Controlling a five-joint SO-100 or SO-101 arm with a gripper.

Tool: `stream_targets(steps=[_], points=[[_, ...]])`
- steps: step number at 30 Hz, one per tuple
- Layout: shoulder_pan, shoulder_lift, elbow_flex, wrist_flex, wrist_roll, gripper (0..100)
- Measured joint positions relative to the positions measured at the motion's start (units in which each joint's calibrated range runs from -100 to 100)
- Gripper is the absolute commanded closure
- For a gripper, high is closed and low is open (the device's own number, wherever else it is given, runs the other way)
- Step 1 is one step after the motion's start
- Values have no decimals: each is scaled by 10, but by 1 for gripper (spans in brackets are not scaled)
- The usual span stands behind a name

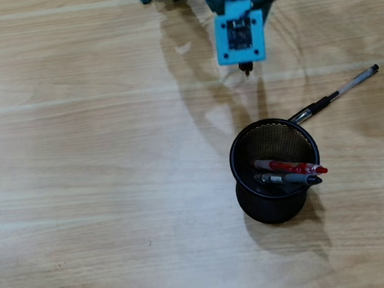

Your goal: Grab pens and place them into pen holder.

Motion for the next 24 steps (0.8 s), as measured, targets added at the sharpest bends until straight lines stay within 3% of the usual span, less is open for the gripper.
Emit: stream_targets(steps=[4,12,24], points=[[40,-48,0,-46,37,98],[75,-91,0,-271,98,98],[75,-14,1,-550,132,98]])
